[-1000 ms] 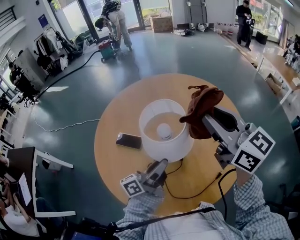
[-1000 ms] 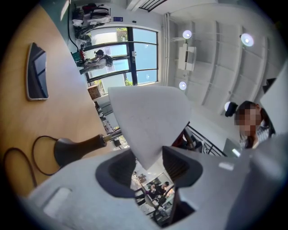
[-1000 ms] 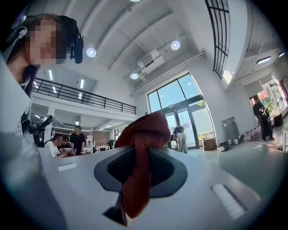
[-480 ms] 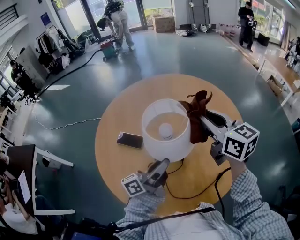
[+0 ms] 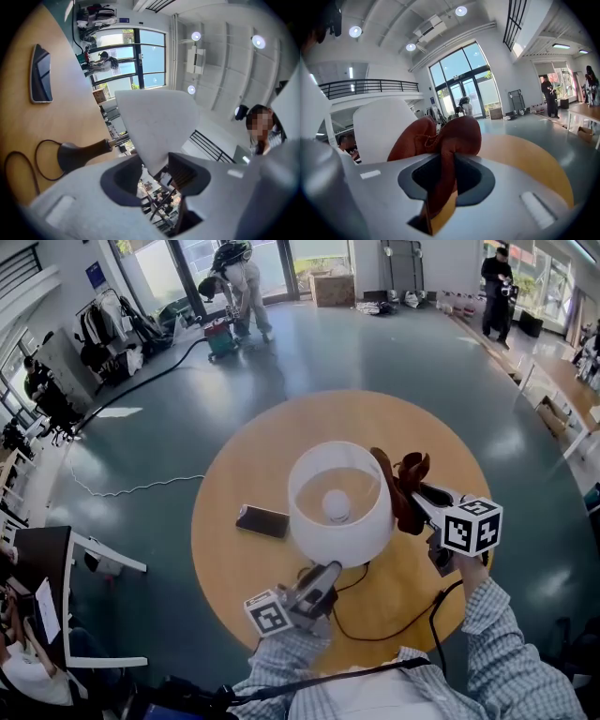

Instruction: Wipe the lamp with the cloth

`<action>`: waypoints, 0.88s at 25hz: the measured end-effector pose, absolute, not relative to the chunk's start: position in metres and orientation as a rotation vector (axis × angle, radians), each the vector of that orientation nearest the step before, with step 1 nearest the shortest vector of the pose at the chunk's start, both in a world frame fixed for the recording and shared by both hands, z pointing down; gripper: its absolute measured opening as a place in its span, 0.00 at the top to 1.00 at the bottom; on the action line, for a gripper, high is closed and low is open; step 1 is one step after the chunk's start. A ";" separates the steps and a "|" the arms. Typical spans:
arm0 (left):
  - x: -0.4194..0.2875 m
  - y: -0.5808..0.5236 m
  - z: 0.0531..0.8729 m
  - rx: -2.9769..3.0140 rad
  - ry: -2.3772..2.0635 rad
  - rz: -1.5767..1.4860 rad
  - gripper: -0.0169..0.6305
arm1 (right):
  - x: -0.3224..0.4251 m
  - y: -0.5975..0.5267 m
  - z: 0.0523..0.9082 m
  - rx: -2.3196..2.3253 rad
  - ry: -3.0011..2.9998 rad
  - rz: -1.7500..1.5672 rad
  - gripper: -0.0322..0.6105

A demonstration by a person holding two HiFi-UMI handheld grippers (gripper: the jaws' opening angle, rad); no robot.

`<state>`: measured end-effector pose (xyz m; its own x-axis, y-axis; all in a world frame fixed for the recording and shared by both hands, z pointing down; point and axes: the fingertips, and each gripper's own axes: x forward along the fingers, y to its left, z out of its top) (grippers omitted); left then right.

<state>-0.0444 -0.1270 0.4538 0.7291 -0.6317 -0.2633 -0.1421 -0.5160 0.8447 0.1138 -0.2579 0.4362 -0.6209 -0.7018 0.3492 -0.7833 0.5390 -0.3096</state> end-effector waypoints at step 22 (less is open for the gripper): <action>-0.038 -0.127 0.455 2.081 -0.592 -0.681 0.72 | 0.043 -0.319 0.311 0.884 -2.798 0.297 0.82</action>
